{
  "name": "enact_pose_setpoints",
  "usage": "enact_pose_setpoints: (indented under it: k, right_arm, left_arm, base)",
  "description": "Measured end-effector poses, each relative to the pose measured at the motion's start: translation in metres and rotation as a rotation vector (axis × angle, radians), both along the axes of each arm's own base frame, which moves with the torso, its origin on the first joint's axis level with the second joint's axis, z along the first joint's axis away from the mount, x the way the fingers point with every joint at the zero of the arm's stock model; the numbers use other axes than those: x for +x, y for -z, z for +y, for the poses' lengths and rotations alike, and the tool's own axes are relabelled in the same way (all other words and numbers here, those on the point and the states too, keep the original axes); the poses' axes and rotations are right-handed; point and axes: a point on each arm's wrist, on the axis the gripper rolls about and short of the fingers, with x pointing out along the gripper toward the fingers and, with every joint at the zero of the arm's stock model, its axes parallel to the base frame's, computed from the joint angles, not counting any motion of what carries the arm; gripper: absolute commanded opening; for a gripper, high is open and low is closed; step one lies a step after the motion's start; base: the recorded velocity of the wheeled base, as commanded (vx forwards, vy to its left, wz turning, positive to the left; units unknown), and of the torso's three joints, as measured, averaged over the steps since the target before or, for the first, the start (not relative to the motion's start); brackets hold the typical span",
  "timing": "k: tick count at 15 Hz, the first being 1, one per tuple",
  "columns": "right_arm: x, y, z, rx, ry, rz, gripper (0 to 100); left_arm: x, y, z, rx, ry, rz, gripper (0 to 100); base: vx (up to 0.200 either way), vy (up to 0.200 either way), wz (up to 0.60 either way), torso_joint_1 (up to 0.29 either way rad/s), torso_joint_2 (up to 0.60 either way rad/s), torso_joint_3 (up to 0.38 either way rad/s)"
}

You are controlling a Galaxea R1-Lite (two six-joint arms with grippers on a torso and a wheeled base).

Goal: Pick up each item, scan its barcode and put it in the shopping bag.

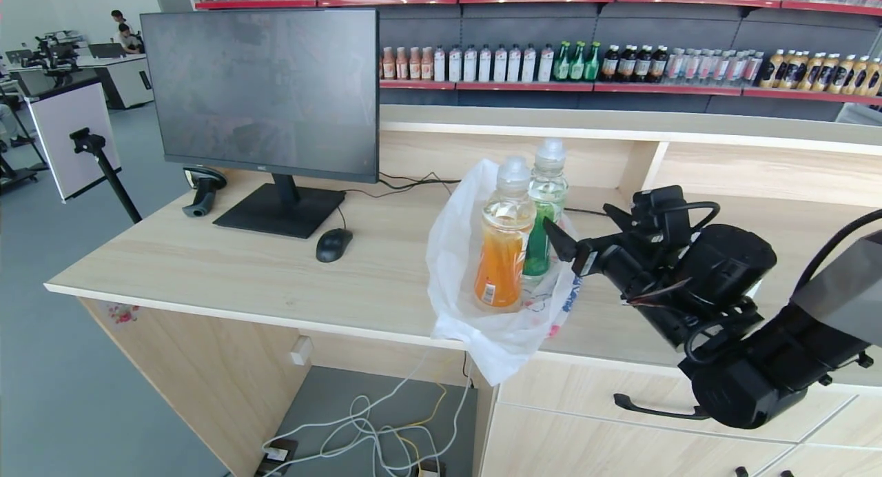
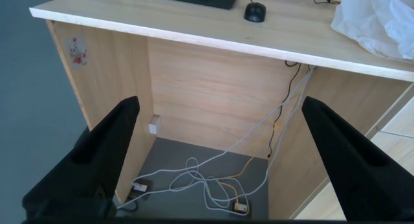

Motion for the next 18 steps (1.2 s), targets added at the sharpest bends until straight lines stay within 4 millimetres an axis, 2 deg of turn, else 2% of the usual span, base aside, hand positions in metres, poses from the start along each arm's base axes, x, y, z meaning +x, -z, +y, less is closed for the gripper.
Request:
enact_pose_setpoints:
  k: [3, 7, 9, 11, 15, 18]
  right_arm:
    - [-0.038, -0.012, -0.021, 0.008, 0.017, 0.026, 100]
    - [-0.127, 0.001, -0.055, -0.017, 0.028, 0.164, 100]
    - [-0.159, -0.002, -0.065, -0.016, 0.020, 0.160, 100]
    - [-0.177, -0.003, -0.065, -0.031, -0.013, 0.174, 100]
    - [-0.204, 0.009, -0.071, -0.107, -0.041, 0.345, 100]
    - [-0.238, 0.013, -0.080, -0.162, -0.086, 0.408, 100]
  left_arm:
    - [0.000, 0.000, 0.000, 0.000, -0.001, 0.000, 100]
    - [0.000, 0.000, 0.000, 0.001, -0.001, 0.000, 100]
    - [0.000, 0.000, 0.000, 0.001, 0.000, 0.001, 100]
    - [0.000, 0.000, 0.000, 0.001, 0.000, 0.002, 100]
    - [0.000, 0.000, 0.000, 0.001, 0.000, 0.003, 100]
    - [0.000, 0.000, 0.000, -0.001, -0.001, 0.003, 100]
  base:
    - [0.000, 0.000, 0.00, 0.000, 0.00, 0.000]
    - [0.000, 0.000, 0.00, 0.000, 0.00, 0.000]
    - [0.000, 0.000, 0.00, 0.000, 0.00, 0.000]
    - [0.000, 0.000, 0.00, 0.000, 0.00, 0.000]
    - [0.000, 0.000, 0.00, 0.000, 0.00, 0.000]
    - [0.000, 0.000, 0.00, 0.000, 0.00, 0.000]
